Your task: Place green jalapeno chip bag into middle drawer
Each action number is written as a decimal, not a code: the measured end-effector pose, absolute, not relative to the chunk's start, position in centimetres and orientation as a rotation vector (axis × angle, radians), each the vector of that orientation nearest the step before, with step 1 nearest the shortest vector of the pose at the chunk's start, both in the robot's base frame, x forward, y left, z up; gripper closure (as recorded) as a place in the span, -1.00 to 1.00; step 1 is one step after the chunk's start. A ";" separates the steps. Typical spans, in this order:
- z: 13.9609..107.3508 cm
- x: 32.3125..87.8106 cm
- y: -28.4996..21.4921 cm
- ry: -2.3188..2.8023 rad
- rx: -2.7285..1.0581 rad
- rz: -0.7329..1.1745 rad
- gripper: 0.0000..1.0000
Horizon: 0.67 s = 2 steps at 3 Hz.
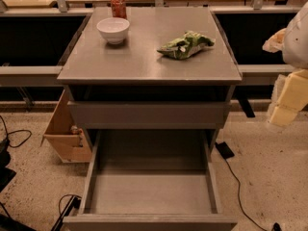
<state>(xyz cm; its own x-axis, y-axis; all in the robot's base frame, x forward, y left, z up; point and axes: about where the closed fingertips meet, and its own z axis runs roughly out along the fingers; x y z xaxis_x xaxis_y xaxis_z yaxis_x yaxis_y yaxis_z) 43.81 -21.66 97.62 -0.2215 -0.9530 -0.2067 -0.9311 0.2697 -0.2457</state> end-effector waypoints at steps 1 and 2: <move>97.6 43.8 -21.7 2.232 -1.725 -0.098 -1.00; 97.7 46.8 -21.5 2.204 -1.694 -0.095 -1.00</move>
Offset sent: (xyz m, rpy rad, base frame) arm 0.2088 0.0105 0.0084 0.1882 -0.2015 -0.0238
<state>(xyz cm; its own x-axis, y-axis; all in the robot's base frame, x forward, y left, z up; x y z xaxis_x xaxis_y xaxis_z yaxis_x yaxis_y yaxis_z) 46.84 -21.45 97.73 -0.2176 -0.9462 -0.2395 -0.9221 0.2797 -0.2673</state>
